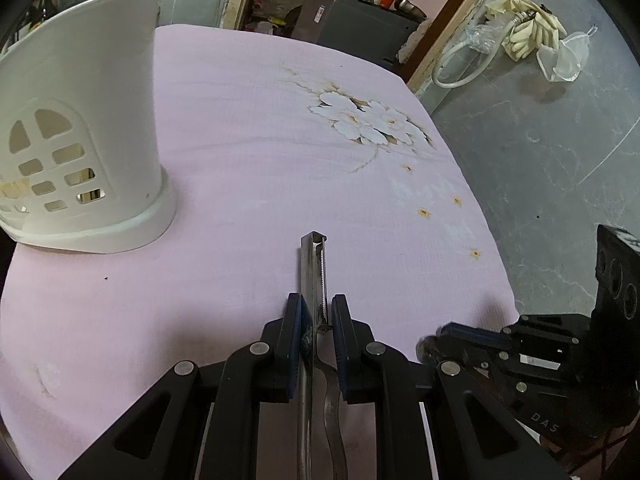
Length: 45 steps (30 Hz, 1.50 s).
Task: Organize utensils
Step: 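Lift the tongs with the left tool while the right tool lifts the knife, then carry the tongs and knife over the white holder and lower them in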
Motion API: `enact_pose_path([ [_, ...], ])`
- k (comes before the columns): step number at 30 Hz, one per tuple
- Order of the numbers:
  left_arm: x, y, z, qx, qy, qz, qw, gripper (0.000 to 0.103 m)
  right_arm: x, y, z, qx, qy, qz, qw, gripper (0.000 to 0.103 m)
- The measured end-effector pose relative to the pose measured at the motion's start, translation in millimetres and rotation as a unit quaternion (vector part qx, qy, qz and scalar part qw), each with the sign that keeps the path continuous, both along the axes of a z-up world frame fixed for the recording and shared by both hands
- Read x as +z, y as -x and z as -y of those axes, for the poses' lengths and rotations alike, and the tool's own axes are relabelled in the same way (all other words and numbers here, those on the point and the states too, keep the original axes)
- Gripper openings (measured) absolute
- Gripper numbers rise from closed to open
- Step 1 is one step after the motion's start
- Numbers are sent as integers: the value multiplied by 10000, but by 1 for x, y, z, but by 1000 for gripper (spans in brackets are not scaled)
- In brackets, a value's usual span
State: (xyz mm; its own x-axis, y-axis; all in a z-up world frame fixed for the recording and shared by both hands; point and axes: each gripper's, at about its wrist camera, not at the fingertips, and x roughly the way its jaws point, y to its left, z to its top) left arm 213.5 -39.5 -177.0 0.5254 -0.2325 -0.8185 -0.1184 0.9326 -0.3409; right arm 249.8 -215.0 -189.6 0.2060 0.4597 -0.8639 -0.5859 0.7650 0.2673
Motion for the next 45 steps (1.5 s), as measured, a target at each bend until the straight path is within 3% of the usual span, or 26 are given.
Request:
enact_pose_path([
  [10, -1, 4, -9, 8, -4, -41, 10000, 14, -8, -4, 25, 549, -20, -495, 9973, 3],
  [14, -2, 4, -7, -1, -31, -33, 10000, 14, -9, -2, 27, 746, -54, -633, 9952, 21],
  [22, -2, 6, -6, 20, -34, -37, 10000, 14, -3, 3, 14, 1052, 352, -430, 9929, 20],
  [28, 0, 6, -7, 16, -4, -19, 10000, 14, 2, 14, 1, 1088, 858, -33, 9903, 18],
  [32, 6, 13, -6, -59, 23, 99, 9999, 14, 7, 12, 15, 672, 557, -14, 9962, 16],
  [36, 22, 24, -8, -9, -6, 335, 9994, 14, 32, 15, 39, 44, -83, 386, 9992, 15],
  [39, 38, 32, -15, 132, 64, 525, 9985, 14, 53, 20, 46, -274, -538, 833, 9947, 16],
  [45, 74, 45, -31, 241, 41, 930, 9954, 14, 80, 31, 28, -513, -964, 1356, 9847, 16],
])
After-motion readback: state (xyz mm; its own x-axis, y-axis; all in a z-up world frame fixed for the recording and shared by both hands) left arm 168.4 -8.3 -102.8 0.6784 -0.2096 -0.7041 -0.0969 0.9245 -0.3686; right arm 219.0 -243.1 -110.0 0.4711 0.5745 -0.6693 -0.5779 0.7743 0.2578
